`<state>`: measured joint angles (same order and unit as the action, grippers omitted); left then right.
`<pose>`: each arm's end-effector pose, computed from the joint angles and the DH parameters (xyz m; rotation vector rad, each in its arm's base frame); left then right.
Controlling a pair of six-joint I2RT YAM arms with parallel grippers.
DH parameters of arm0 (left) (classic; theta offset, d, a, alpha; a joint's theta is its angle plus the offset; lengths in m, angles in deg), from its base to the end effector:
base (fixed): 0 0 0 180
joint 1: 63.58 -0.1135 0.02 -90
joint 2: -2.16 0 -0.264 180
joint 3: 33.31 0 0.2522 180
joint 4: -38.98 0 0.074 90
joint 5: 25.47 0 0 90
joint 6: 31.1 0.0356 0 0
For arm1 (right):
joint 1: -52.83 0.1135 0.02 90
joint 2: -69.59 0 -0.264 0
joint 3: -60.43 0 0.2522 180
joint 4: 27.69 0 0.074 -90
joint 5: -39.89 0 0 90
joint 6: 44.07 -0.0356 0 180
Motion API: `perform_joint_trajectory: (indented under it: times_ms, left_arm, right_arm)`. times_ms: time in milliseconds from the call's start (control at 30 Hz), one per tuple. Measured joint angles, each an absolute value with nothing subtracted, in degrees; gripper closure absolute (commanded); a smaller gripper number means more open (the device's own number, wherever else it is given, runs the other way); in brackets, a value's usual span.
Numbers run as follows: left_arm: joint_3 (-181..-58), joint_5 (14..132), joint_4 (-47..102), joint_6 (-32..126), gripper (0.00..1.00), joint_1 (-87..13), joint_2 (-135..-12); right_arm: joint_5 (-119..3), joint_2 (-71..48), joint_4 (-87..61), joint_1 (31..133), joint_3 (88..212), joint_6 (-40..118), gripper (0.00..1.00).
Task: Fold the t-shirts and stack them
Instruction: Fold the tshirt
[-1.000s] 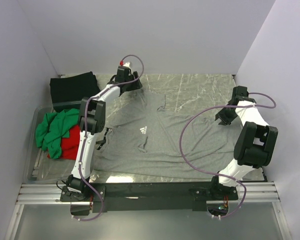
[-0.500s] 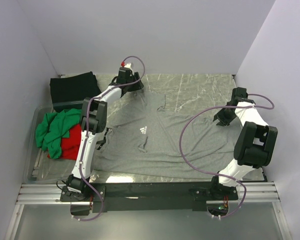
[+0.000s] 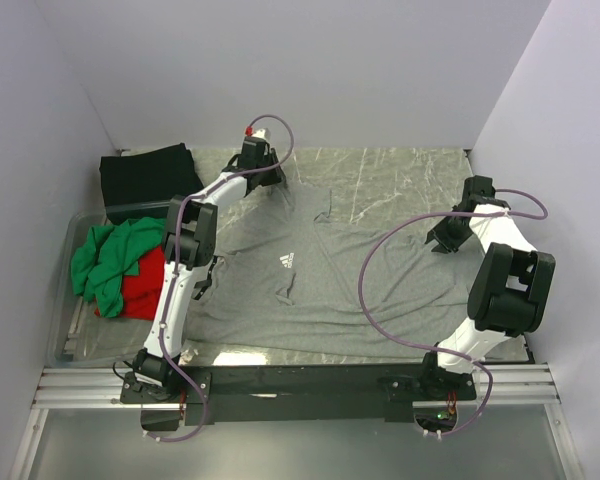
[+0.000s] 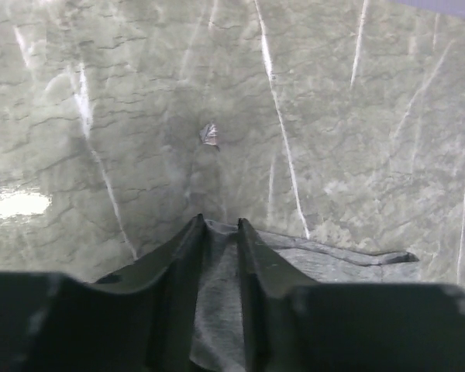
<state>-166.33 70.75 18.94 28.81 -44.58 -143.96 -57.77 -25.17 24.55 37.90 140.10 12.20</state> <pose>0.5437 -0.1913 0.1437 -0.1487 2.2044 -0.6058 0.3177 -0.0798 0.2101 1.1035 2.5304 0.2727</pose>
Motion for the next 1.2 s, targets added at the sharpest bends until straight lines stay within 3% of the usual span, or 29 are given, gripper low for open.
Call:
perform_joint_trajectory:
  times_ms: [300,767,1200]
  left_arm:
    - [-166.3,69.2,17.9,27.5,1.00,-44.6,-144.0]
    - [-166.4,73.0,17.3,23.2,1.00,-44.6,-144.0]
    - [-166.4,76.5,16.2,19.8,1.00,-45.9,-144.0]
  right_arm:
    - [-55.0,-25.2,24.6,37.6,140.2,12.6,0.65]
    - [-40.7,-30.9,23.5,29.3,150.2,14.8,0.64]
    - [-39.7,-41.7,23.0,26.0,155.2,17.6,0.61]
